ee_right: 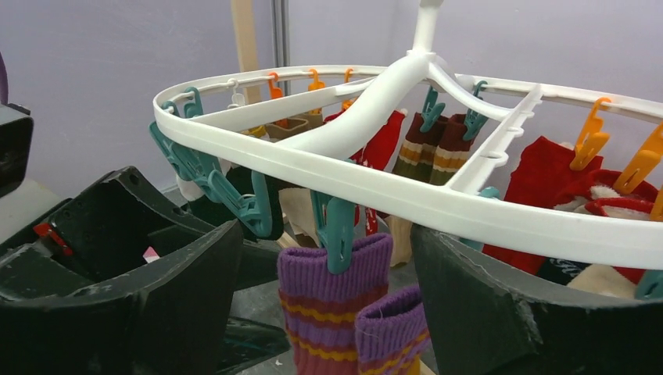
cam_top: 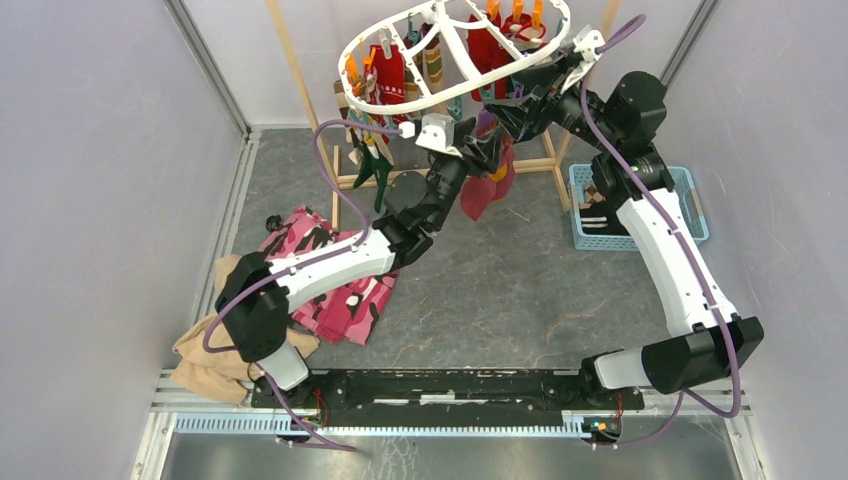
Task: Clip the socks to the hanger
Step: Clamp the sock onto the hanger.
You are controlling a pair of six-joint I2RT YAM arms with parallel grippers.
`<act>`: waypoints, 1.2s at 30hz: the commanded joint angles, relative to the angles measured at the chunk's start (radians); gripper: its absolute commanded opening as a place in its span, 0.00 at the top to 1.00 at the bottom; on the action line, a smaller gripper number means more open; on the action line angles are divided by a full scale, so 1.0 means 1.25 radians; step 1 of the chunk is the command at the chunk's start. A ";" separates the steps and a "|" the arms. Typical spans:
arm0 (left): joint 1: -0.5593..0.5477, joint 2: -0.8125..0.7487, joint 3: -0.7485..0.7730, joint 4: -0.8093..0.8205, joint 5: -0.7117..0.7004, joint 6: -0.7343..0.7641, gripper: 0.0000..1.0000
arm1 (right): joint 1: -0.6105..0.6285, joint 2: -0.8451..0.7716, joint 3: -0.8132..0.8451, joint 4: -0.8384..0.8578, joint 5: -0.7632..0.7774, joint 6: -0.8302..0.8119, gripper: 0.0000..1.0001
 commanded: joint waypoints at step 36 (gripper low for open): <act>0.055 -0.749 -0.455 -0.699 0.244 -0.056 0.00 | -0.228 -0.190 -0.205 -0.144 -0.237 -0.255 0.10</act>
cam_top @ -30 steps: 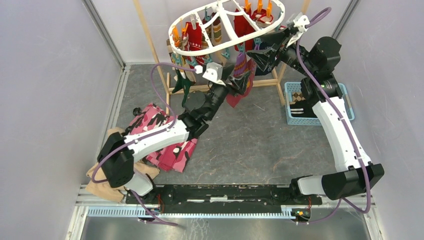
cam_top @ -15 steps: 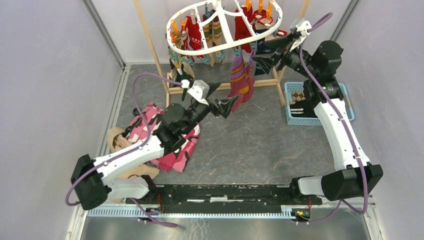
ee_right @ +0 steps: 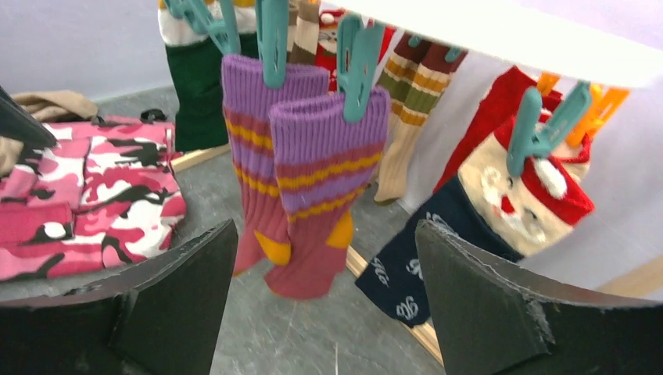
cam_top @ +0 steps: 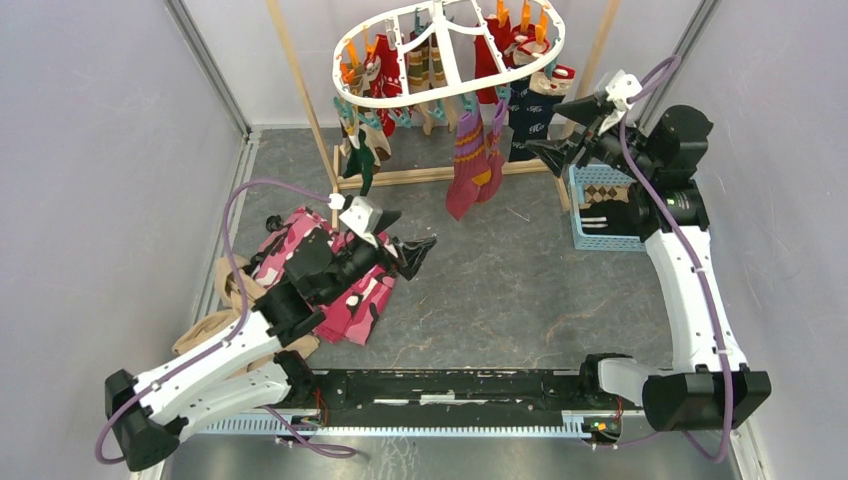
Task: Clip the socks to the hanger
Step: Clamp the sock onto the hanger, then reset both arms
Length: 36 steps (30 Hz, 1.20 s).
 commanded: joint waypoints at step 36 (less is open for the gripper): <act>0.491 0.015 0.014 -0.315 0.256 -0.004 0.03 | -0.313 0.037 -0.311 -0.095 -0.014 -0.296 0.02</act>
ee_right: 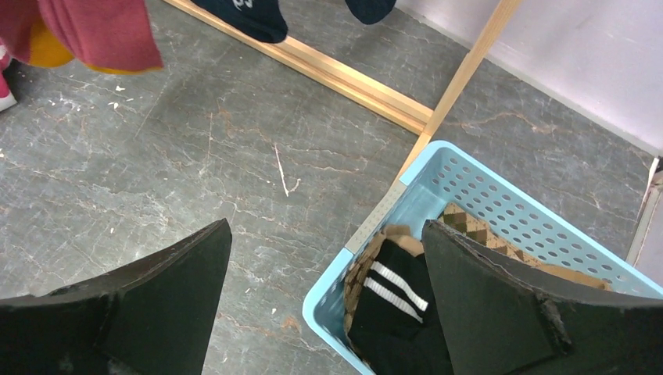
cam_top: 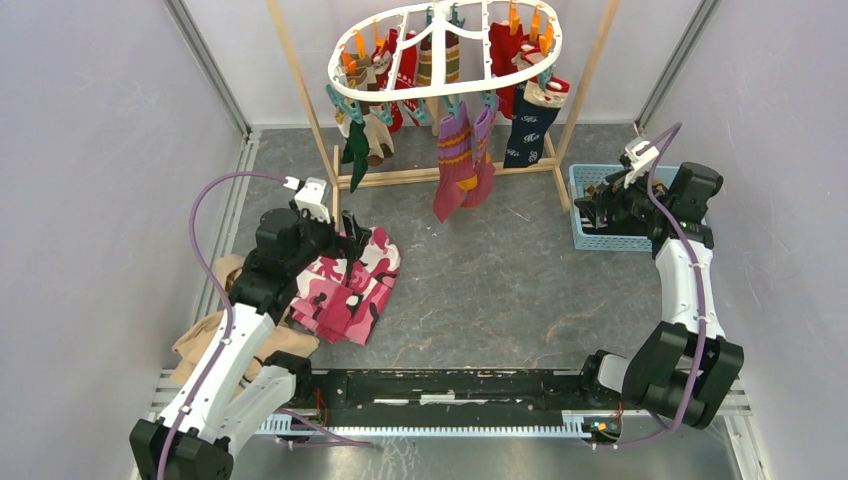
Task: Clip the socks to the hanger
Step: Reset both arms
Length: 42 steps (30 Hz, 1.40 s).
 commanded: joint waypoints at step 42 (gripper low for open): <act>0.052 -0.081 -0.027 0.066 0.046 0.014 0.03 | -0.005 -0.104 -0.044 0.084 0.217 -0.035 0.02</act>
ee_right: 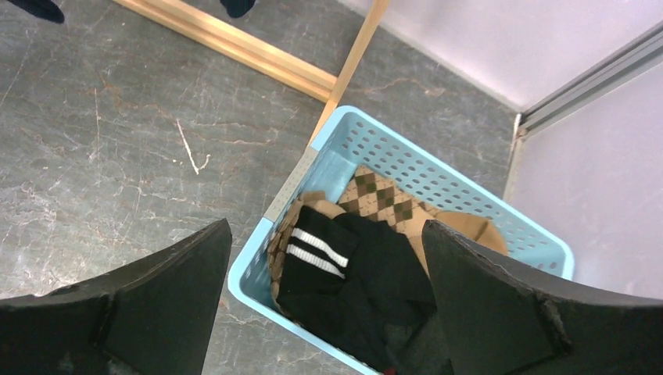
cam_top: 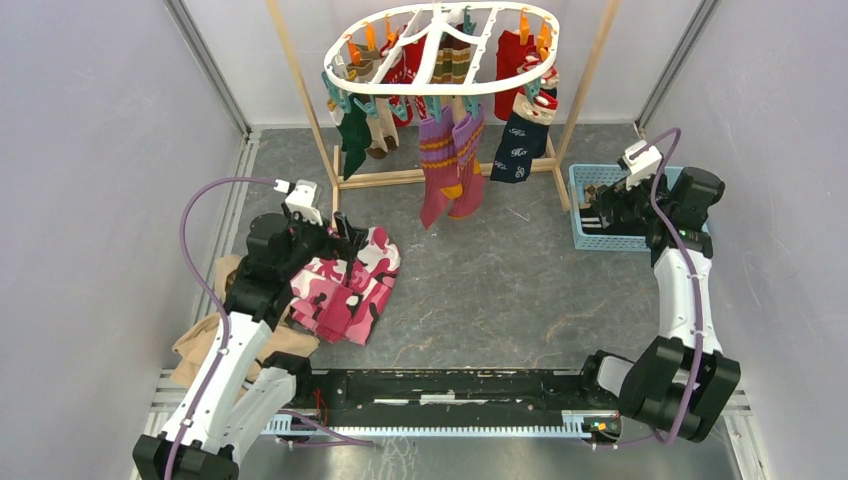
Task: Clip the socks to the hanger
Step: Reset both arms
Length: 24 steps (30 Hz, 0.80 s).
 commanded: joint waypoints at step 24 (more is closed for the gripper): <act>0.006 -0.184 0.207 -0.016 0.187 -0.199 0.00 | -0.001 -0.224 0.026 0.169 0.007 0.433 0.02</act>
